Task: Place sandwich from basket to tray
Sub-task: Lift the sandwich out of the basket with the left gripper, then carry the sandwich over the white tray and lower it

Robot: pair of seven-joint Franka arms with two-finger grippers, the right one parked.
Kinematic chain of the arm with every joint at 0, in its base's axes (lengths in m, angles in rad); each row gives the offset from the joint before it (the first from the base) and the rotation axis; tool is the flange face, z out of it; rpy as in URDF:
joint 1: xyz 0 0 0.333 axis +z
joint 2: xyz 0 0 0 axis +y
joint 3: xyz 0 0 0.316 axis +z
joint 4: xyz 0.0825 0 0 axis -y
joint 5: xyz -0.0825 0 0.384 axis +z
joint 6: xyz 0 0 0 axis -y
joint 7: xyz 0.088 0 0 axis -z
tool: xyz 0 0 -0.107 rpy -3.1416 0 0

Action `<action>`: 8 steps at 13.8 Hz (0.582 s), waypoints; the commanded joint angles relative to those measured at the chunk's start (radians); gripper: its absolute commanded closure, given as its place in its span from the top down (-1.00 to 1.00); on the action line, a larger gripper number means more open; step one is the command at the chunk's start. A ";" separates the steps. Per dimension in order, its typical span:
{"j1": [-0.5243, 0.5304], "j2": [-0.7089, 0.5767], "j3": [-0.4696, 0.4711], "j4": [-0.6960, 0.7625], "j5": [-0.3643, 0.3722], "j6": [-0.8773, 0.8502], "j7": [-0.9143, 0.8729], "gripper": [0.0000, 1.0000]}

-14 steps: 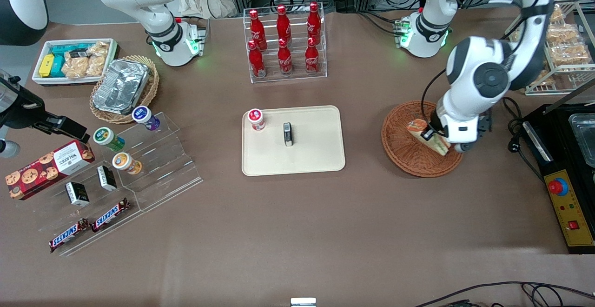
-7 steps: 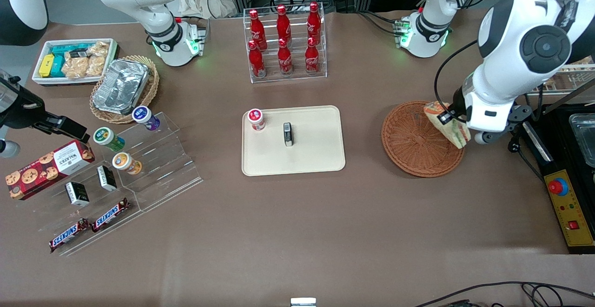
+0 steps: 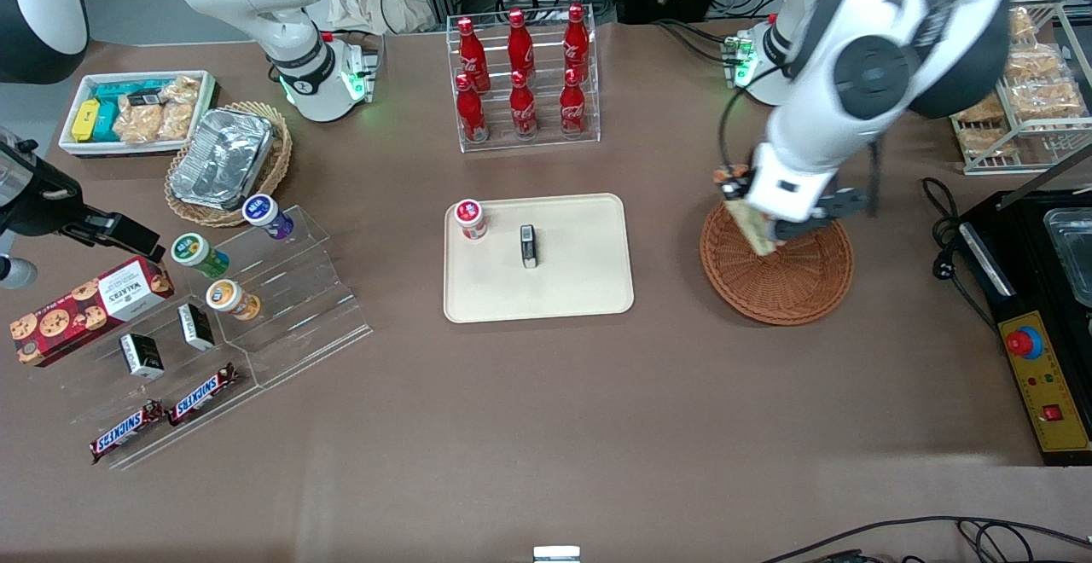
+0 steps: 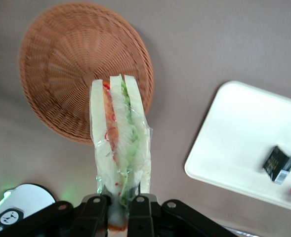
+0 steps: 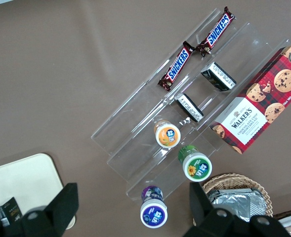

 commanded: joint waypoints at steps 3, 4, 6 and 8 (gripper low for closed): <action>-0.108 0.061 0.006 0.009 0.004 0.073 -0.060 -1.00; -0.146 0.081 0.009 0.009 0.008 0.117 -0.109 -1.00; -0.171 0.107 0.008 0.012 0.019 0.196 -0.163 -1.00; -0.171 0.136 0.003 0.011 0.007 0.201 -0.139 -1.00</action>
